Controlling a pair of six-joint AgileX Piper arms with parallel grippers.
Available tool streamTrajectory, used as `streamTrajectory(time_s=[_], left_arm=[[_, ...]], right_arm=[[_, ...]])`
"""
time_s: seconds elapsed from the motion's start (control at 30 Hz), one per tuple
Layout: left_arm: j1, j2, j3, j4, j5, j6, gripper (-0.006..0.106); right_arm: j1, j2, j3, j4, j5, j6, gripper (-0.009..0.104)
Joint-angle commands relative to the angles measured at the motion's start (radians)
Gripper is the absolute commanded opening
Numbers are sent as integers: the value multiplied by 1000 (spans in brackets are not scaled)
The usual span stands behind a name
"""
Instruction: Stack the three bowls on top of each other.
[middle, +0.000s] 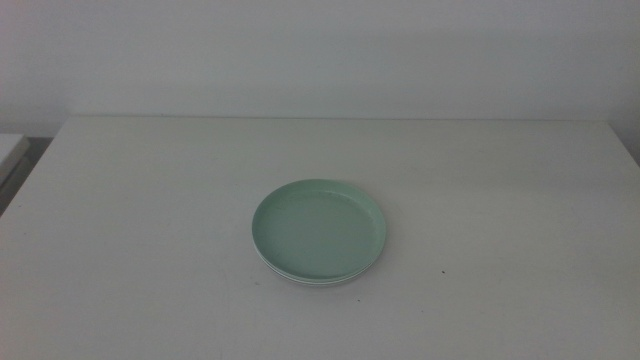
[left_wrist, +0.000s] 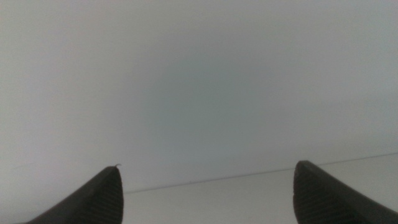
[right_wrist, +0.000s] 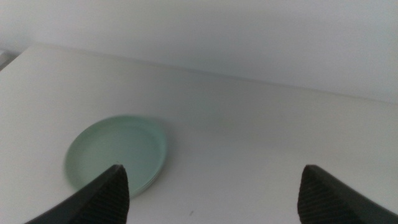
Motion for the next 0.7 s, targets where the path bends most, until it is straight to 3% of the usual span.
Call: streamTrajectory(time_s=[0.0,0.13,0.23,0.37,0.67], left_arm=[[1,-46,84,-19,-74,-1,94],[1,-166,304,-38,-199,-1,94],[1,-256,475,-40,-265,-1,94],[1,-394,668,-40,-320,-1,94],[1,-730,999,-74,-346,-1,94]], right_arm=[[-26,-41,85,-7,-100,-3,85],[-86,-170,357,29,-421,-3,85],[-128,-307,590,-9,-608,-3,85],[-137,-479,842,-121,-618,-3,85],[-137,-751,1051,-130,-625,-3,85]])
